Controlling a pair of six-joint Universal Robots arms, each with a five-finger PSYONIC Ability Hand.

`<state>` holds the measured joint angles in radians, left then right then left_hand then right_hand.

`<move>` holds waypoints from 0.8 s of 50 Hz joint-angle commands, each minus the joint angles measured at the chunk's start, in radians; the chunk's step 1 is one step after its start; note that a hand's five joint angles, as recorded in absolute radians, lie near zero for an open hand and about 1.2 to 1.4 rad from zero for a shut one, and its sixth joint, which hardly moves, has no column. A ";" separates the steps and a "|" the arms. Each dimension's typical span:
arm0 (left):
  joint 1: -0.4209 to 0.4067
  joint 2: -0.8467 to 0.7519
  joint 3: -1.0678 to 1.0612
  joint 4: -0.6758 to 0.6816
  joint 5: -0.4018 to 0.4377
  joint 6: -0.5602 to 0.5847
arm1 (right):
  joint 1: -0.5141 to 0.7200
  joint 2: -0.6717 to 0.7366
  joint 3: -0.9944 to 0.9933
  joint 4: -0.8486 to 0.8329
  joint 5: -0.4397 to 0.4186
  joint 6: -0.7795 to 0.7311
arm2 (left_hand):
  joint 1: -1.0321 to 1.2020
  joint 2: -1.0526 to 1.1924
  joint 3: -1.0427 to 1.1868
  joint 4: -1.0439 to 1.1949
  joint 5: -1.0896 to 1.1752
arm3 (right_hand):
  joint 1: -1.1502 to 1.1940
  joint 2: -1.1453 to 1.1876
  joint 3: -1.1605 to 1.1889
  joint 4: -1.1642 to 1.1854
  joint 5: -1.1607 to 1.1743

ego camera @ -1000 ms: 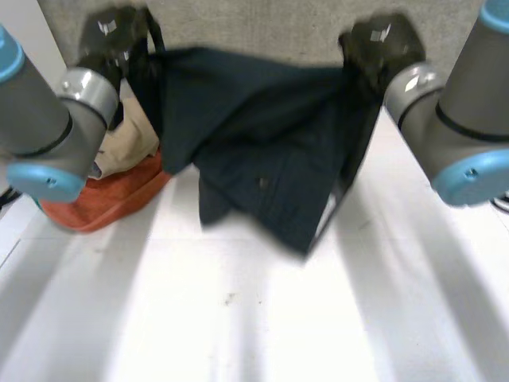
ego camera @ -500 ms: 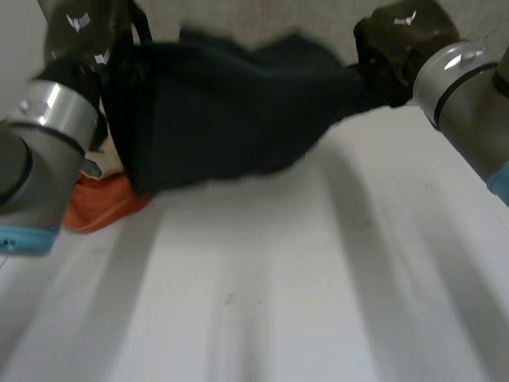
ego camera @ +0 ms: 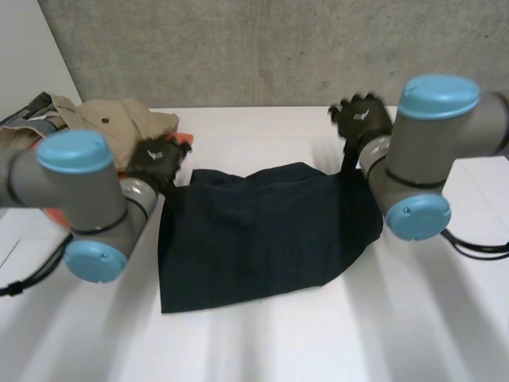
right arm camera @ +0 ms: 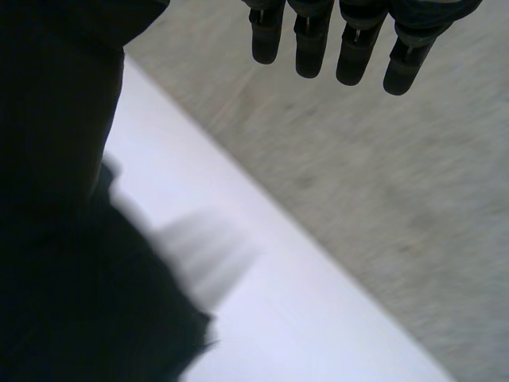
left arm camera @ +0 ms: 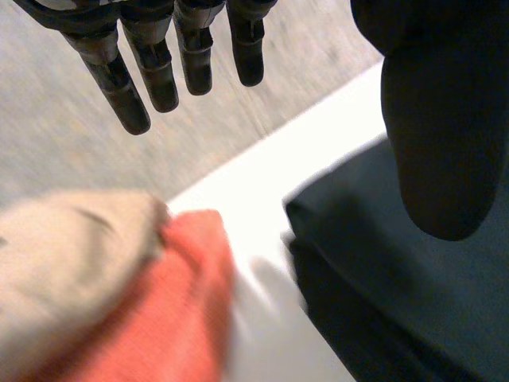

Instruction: Fold the laundry.

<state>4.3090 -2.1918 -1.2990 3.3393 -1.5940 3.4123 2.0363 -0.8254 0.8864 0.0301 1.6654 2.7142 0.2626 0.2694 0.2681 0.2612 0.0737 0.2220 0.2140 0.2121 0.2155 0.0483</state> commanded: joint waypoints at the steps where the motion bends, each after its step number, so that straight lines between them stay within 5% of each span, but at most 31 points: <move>1: 0.005 0.326 -0.213 0.005 -0.012 0.002 | -0.005 -0.228 0.141 0.030 0.005 -0.013 | -0.002 -0.009 -0.008 -0.001 0.012 | -0.047 -0.040 -0.038 -0.041 -0.048; 9: -0.005 0.547 -0.556 0.006 0.015 0.008 | -0.025 -0.394 0.391 0.206 -0.084 -0.080 | 0.147 0.140 0.142 0.148 0.161 | 0.065 0.073 0.075 0.071 0.064; 18: -0.021 0.532 -0.747 0.006 0.124 0.050 | -0.085 -0.443 0.663 0.263 -0.188 -0.151 | 0.297 0.291 0.292 0.299 0.312 | 0.274 0.282 0.284 0.281 0.273; 25: -0.046 0.383 -0.717 0.015 0.124 0.084 | -0.102 -0.405 0.764 0.078 -0.269 -0.140 | 0.227 0.220 0.221 0.228 0.241 | 0.221 0.229 0.231 0.228 0.220; 35: -0.048 0.236 -0.612 0.029 0.114 0.099 | -0.091 -0.203 0.753 -0.213 -0.266 -0.154 | 0.203 0.196 0.198 0.205 0.218 | 0.192 0.200 0.202 0.198 0.191; 38: -0.048 0.222 -0.594 0.045 0.112 0.105 | -0.090 -0.160 0.717 -0.246 -0.263 -0.154 | 0.224 0.217 0.218 0.225 0.238 | 0.247 0.255 0.257 0.254 0.246; 40: -0.048 0.201 -0.572 0.074 0.112 0.116 | -0.090 -0.143 0.694 -0.272 -0.262 -0.154 | 0.428 0.422 0.423 0.430 0.443 | 0.464 0.472 0.474 0.470 0.463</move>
<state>4.2608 -1.9539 -1.9146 3.3721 -1.4792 3.5125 1.9439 -1.0243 1.6348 -0.1898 1.3966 2.5624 0.4532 0.4509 0.4487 0.4395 0.2641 0.4318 0.4165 0.4244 0.4244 0.2429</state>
